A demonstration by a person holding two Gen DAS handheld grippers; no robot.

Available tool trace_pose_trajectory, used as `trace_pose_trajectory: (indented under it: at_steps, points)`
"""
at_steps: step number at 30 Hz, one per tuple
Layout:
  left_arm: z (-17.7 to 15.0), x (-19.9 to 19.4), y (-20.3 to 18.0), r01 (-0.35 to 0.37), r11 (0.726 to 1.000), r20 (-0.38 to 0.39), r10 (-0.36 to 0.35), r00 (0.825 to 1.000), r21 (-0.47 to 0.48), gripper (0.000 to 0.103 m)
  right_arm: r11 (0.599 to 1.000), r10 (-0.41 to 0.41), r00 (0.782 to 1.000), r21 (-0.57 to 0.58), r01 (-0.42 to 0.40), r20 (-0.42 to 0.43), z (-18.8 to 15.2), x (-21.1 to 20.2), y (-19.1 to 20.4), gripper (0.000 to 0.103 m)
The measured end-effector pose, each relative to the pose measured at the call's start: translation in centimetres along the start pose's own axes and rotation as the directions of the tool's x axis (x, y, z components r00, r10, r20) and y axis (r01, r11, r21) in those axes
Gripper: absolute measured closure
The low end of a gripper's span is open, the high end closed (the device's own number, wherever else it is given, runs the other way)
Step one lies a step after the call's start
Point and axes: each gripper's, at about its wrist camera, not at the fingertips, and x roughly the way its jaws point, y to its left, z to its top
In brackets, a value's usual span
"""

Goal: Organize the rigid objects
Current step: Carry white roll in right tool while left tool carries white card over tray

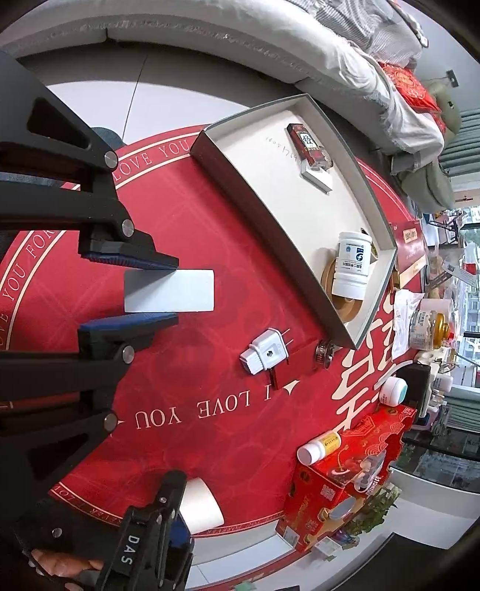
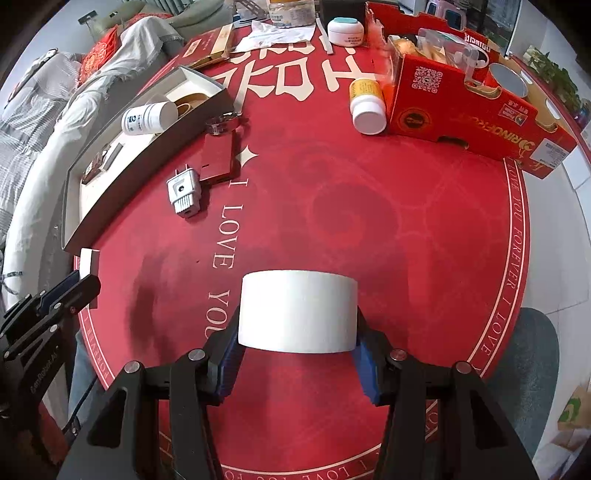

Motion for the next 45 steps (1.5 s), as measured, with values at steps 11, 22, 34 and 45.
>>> trace_pose_trajectory:
  at_steps: [11,22,34,45]
  points:
    - [0.0,-0.5,0.9,-0.016,0.999,0.019,0.017,1.0,-0.032,0.078,1.0,-0.007,1.0,0.006,0.007,0.006,-0.2,-0.2,0.1,0.049]
    - [4.2,-5.9,2.8,0.032,0.992,0.13,-0.016,0.991,-0.123,0.078,0.998,0.026,0.995,-0.053,-0.021,0.096,2.0,-3.4,1.9,0.049]
    - [14.3,-16.1,8.9,0.01,0.971,0.382,0.084,0.92,-0.237,0.078,0.971,0.205,0.925,-0.182,-0.153,0.321,12.3,-13.6,9.0,0.049]
    - [17.2,-12.0,14.5,-0.081,0.934,0.309,0.196,0.93,-0.348,0.078,0.947,0.274,0.894,-0.261,-0.186,0.356,19.7,-15.3,15.5,0.049]
